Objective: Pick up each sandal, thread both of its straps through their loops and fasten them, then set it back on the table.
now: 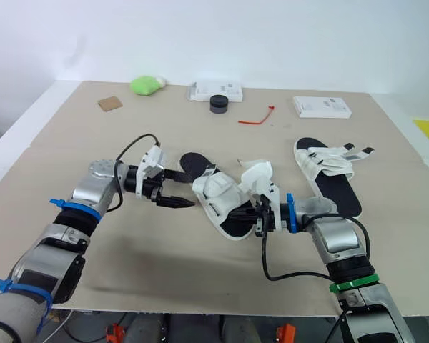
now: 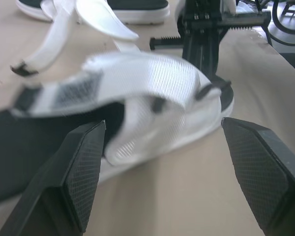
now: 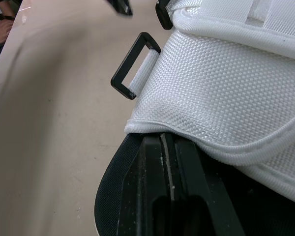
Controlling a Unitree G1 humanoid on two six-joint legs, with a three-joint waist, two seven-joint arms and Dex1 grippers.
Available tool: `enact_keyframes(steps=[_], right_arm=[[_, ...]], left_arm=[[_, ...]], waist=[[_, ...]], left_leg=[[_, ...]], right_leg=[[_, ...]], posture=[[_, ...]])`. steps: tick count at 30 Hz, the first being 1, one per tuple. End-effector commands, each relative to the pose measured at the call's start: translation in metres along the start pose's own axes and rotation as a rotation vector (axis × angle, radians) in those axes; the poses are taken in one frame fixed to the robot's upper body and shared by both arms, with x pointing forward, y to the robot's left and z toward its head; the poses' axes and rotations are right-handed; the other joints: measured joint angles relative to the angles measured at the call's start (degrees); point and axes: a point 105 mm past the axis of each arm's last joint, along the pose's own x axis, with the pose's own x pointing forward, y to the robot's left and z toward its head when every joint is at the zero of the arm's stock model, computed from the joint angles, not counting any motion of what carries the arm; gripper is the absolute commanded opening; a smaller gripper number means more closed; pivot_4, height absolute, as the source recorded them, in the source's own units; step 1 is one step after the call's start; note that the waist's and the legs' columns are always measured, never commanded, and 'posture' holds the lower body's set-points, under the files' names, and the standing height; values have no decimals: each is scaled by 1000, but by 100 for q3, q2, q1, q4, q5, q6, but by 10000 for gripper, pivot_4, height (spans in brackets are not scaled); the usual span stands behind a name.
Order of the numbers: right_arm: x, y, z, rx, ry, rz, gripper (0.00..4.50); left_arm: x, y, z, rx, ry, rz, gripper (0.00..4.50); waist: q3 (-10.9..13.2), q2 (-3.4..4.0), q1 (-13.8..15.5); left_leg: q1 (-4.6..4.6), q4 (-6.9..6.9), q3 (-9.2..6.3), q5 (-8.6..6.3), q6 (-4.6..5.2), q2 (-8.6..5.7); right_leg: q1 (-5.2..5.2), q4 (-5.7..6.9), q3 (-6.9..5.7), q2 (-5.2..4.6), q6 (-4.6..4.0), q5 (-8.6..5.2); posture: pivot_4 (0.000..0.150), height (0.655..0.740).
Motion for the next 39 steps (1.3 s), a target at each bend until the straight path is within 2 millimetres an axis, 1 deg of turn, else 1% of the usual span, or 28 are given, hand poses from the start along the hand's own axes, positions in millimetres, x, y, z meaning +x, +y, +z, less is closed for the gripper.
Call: enact_keyframes(steps=[1,6,10,15,18,20,22,23,25,26,28,33,34,36,37,39], right_arm=[[-1,2,-20,62,66,-6,0],[-2,2,-21,63,66,-7,0],[-1,2,-20,64,65,-10,0],[-2,3,-21,66,64,-12,0],[-2,3,-21,68,63,-17,0],[-2,3,-21,68,63,-18,0],[-2,3,-21,67,62,-18,0],[-2,3,-20,67,62,-18,0],[-2,3,-20,65,61,-18,0],[-2,3,-19,64,60,-19,0],[-3,2,-18,60,57,-23,0],[-5,1,-12,37,44,-38,0],[-4,5,-14,20,69,-27,0],[-1,11,-19,2,108,-9,0],[0,15,-20,-7,118,9,0],[3,18,-21,-13,135,26,0]], left_arm=[[-8,9,14,2,-33,35,38662],[-4,8,10,-9,-13,5,38662],[10,4,4,-15,-2,-41,38662],[18,0,-3,-6,27,-89,38662],[18,-1,-7,-19,37,-97,31303],[17,-2,-9,-21,41,-108,21727],[15,-4,-10,-24,42,-117,15098],[14,-5,-10,-25,41,-122,10162],[13,-6,-9,-24,41,-130,2645],[11,-8,-9,-24,46,-139,1205],[7,-15,-8,-42,54,-163,1205],[0,-43,-6,-124,43,-220,1205],[-2,-56,-11,-164,41,-228,1205],[-4,-75,-17,-211,40,-231,1205],[-5,-83,-19,-231,37,-227,1205],[-4,-89,-19,-259,28,-211,1205]], waist=[[0,0,0],[0,0,1],[0,0,2],[0,0,-1],[-1,1,-1],[-1,1,-1],[-1,1,-1],[-1,1,-1],[-1,1,-3],[0,1,-4],[-1,1,-11],[1,4,-35],[1,4,-40],[1,5,-67],[1,5,-79],[0,6,-87]], left_leg=[[0,0,0,0,0,0],[0,0,-1,0,0,0],[0,0,-1,0,0,0],[-1,0,-2,0,0,0],[-1,-1,-3,-1,1,0],[-1,-1,-2,-3,4,-1],[-1,-1,-2,-3,4,-1],[-1,-1,-3,-3,4,-1],[-1,0,-3,-3,4,0],[-1,0,-2,-3,4,0],[-1,0,-2,-3,4,0],[0,-2,-2,-4,6,3],[1,-3,-1,-6,9,7],[4,-4,0,-12,18,11],[8,-3,0,-18,18,11],[22,0,-2,-28,22,12]], right_leg=[[0,0,0,0,0,0],[0,0,-1,1,0,0],[0,0,-1,1,0,0],[-1,0,-1,2,0,0],[-1,0,-1,3,0,-1],[0,0,-1,2,1,-2],[1,0,-1,2,1,-2],[0,0,-1,2,1,-2],[0,0,-1,2,0,-1],[0,1,-1,2,0,-1],[0,1,-1,2,0,-1],[-5,14,1,4,-9,-7],[-8,22,1,5,-16,-12],[-14,42,3,8,-17,-31],[-14,58,2,8,-21,-43],[-12,83,0,9,-36,-64]], posture=[[1500,7400],[1500,7400],[1500,7400],[1500,7400],[1500,7400],[1500,7400],[1500,7400],[1500,7400],[1500,7400],[1500,7400],[1500,7400],[1500,7400],[1500,7400],[1500,7400],[1500,7400],[1500,7400]])
